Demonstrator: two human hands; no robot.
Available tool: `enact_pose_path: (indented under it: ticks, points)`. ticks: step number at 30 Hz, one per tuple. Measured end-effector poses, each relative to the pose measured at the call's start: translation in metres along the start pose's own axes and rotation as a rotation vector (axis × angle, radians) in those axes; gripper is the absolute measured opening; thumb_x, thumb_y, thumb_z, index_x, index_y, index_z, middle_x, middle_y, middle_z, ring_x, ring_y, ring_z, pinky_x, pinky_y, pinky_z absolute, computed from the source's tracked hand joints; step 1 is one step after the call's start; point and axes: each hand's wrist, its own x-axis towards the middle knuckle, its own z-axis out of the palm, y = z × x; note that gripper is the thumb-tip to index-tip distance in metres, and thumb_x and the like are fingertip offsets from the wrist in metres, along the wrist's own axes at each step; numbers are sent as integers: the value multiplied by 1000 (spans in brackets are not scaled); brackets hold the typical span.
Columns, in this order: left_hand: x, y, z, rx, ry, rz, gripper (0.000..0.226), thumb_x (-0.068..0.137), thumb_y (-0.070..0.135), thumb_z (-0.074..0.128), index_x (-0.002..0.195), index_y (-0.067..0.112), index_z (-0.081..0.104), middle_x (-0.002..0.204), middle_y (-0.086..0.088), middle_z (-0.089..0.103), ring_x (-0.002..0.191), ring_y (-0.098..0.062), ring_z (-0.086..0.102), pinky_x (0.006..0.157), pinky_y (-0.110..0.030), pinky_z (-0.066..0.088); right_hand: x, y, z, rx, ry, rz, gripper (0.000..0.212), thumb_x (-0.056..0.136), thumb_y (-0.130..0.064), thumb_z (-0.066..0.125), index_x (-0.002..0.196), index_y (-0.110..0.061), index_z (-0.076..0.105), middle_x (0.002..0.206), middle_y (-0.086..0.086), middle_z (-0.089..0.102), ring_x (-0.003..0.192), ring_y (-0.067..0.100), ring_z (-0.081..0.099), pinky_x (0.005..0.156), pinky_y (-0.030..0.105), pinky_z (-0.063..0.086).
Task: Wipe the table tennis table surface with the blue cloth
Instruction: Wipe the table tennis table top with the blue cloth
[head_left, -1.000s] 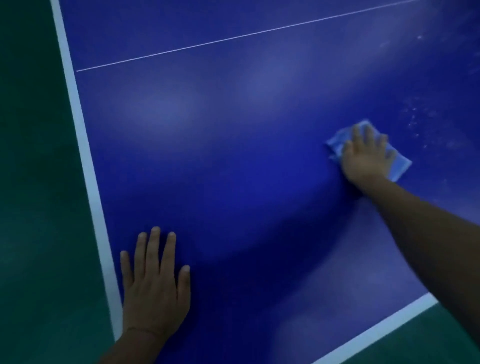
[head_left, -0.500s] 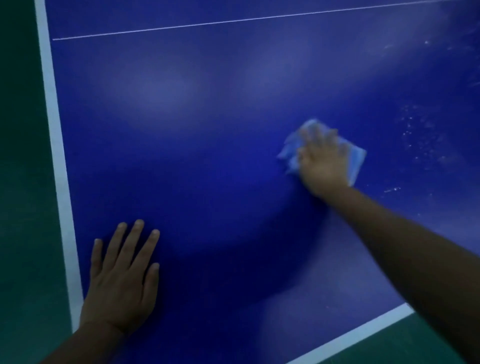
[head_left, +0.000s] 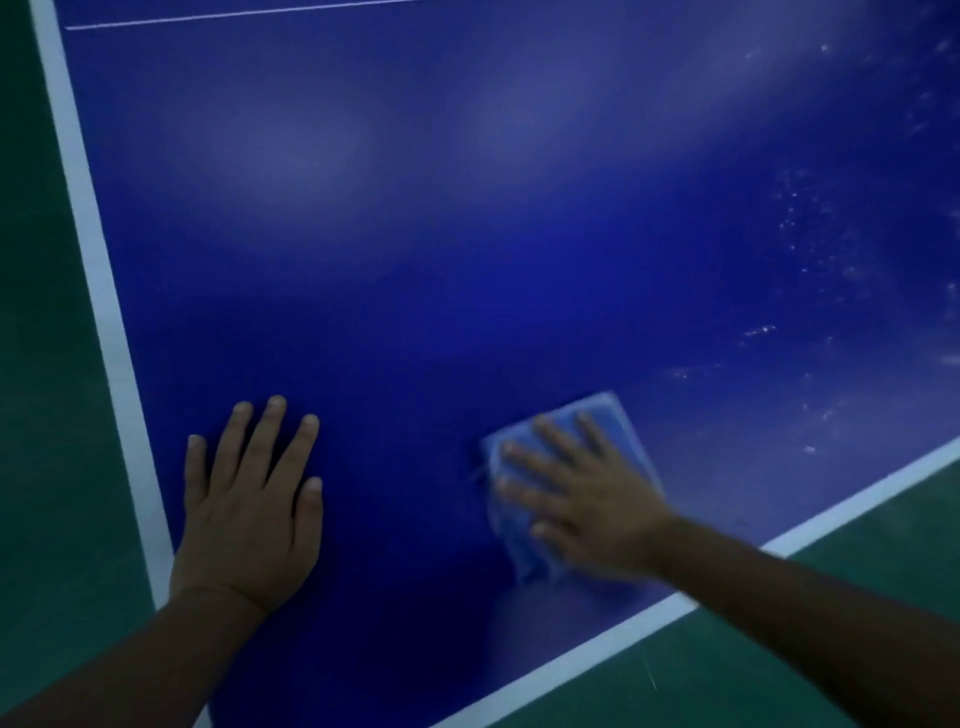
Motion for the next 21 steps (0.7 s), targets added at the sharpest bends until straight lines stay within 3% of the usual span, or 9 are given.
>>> enact_pose_path:
  ticks: [1, 3, 6, 8, 12, 14, 17, 21]
  points:
    - [0, 1, 0, -7, 3, -1, 60, 99, 41, 26, 151, 15, 41, 162, -10, 27, 152, -30, 12, 122, -52, -1, -1, 27, 3, -27, -3, 113, 57, 97, -43, 37, 152, -31, 29, 159, 4, 31, 146, 39, 22, 109, 69, 24]
    - [0, 1, 1, -22, 10, 2, 61, 99, 41, 25, 152, 15, 39, 163, -10, 26, 153, -29, 11, 122, -53, -3, 8, 86, -2, 13, 57, 530, 59, 97, -44, 27, 154, -29, 25, 160, 7, 30, 146, 42, 23, 106, 70, 27]
    - [-1, 0, 0, -35, 26, 10, 61, 99, 42, 23, 152, 15, 39, 163, -11, 26, 153, -30, 11, 123, -52, -4, 45, 120, -24, 251, 140, 1131, 57, 103, -50, 17, 158, -34, 12, 167, -5, 6, 152, 34, 2, 117, 63, 9]
    - [-2, 1, -1, -31, 30, 12, 62, 100, 43, 22, 153, 16, 38, 163, -10, 25, 153, -30, 11, 123, -52, -4, 77, 92, -23, 245, 150, 1150, 56, 104, -48, 19, 158, -35, 10, 167, -7, 3, 152, 35, 1, 117, 63, 6]
    - [0, 1, -3, -37, 33, 9, 64, 99, 46, 18, 154, 17, 36, 163, -11, 24, 153, -30, 10, 122, -54, -3, 64, -51, -2, 97, 146, 544, 57, 102, -48, 17, 156, -30, 24, 165, 0, 19, 151, 39, 11, 117, 65, 10]
    - [-1, 0, -3, -39, 33, -1, 65, 98, 46, 17, 154, 17, 35, 164, -10, 23, 153, -30, 8, 122, -54, -3, 10, -103, 12, 108, 101, 427, 54, 105, -48, 20, 157, -32, 22, 165, -1, 18, 152, 35, 9, 119, 62, 5]
    - [-2, 1, -2, -42, 23, -4, 66, 97, 47, 16, 155, 19, 32, 165, -9, 19, 153, -28, 5, 122, -53, -5, -46, -77, 21, 76, 111, 606, 55, 101, -46, 25, 154, -31, 23, 162, 1, 26, 149, 37, 19, 114, 67, 19]
    - [-2, 0, -3, -41, 22, 3, 67, 96, 48, 15, 157, 23, 28, 165, -8, 18, 153, -28, 4, 122, -53, -5, -67, 5, 9, 259, 128, 1327, 57, 103, -47, 15, 158, -33, 12, 167, -3, 6, 153, 31, 1, 119, 62, 7]
